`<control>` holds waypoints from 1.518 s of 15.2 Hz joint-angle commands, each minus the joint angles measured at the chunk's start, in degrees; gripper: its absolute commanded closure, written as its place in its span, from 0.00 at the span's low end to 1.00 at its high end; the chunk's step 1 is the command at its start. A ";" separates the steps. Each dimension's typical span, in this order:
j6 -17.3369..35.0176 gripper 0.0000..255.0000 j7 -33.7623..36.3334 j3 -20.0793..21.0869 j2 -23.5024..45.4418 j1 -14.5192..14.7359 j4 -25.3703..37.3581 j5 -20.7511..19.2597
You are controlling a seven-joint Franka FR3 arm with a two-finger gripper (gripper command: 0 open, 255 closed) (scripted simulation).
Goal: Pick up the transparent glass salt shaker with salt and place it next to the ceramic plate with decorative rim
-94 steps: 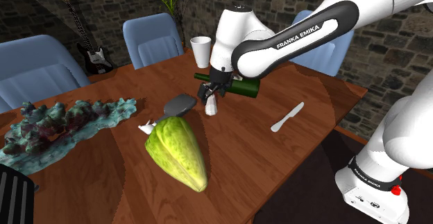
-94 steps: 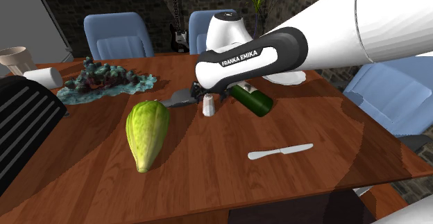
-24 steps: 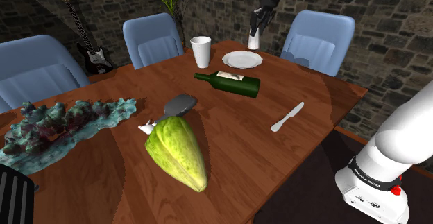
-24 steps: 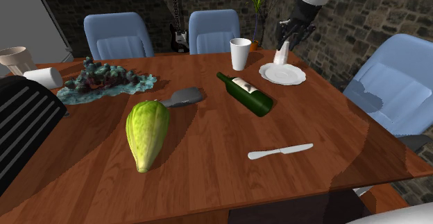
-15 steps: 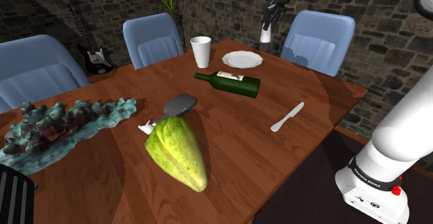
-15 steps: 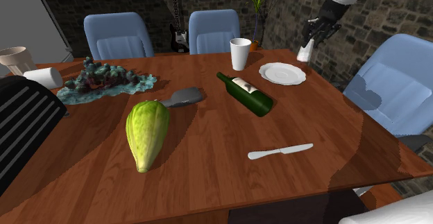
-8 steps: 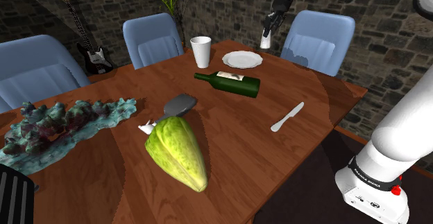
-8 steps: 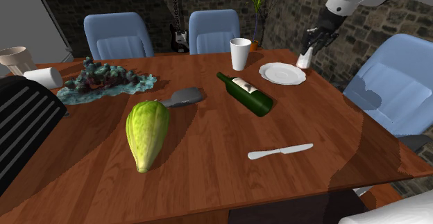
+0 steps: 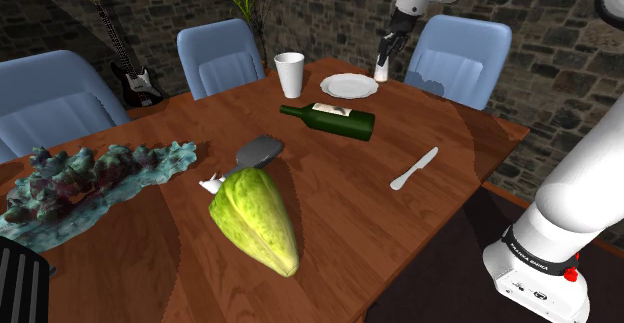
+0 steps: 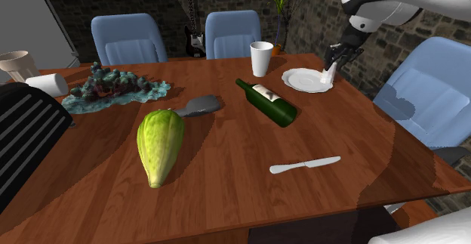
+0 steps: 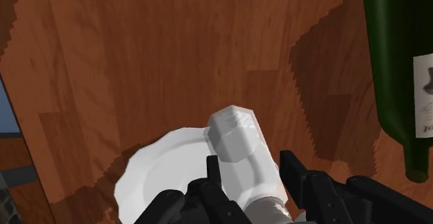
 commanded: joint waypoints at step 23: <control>12.55 1.00 -3.03 0.30 2.76 0.25 -10.03 2.10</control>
